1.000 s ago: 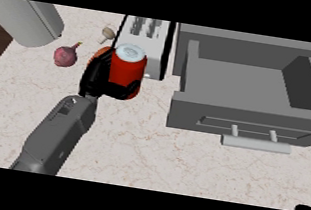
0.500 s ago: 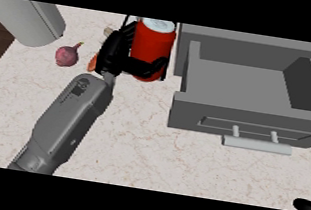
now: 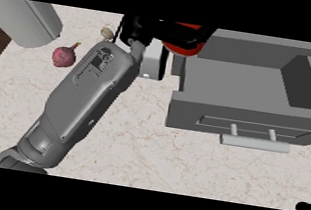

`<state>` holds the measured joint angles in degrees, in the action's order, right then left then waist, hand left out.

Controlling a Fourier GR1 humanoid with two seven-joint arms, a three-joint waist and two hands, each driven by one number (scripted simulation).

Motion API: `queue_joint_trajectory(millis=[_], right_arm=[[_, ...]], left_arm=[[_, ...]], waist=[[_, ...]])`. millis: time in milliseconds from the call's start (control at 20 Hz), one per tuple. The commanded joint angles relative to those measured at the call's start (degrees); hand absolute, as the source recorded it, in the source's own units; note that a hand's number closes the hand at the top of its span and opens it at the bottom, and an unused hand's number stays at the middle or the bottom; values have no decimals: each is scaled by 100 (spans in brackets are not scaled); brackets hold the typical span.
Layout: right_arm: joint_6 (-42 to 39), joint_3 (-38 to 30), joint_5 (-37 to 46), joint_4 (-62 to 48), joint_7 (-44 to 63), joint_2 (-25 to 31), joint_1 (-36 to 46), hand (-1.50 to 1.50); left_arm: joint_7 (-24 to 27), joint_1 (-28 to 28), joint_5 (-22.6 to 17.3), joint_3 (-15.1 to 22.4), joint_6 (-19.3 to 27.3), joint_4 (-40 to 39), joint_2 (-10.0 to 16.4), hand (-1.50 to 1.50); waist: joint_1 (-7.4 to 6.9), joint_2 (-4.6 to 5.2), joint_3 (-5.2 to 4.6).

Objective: Pick up the can, place it into the drawer and close the drawer

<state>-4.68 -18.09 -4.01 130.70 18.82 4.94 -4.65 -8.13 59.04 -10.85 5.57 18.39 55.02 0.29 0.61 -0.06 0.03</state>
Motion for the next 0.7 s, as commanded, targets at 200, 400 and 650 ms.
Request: queue_joint_trajectory(millis=[200, 400, 650], right_arm=[[-45, -334, -297, -359, 100, 317, 384, -150], [78, -58, -79, 23, 279, 179, 350, -150], [-18, -232, -178, -208, 175, 327, 411, -150]], left_arm=[[-78, 1241, -204, 67, 341, -1089, -28, 150], [-510, 1926, -543, 475, 702, -1326, -28, 150], [-227, 2362, -762, 472, 645, -2117, -29, 150]], waist=[[88, 34, 1], [143, 27, 1], [185, 49, 5]])
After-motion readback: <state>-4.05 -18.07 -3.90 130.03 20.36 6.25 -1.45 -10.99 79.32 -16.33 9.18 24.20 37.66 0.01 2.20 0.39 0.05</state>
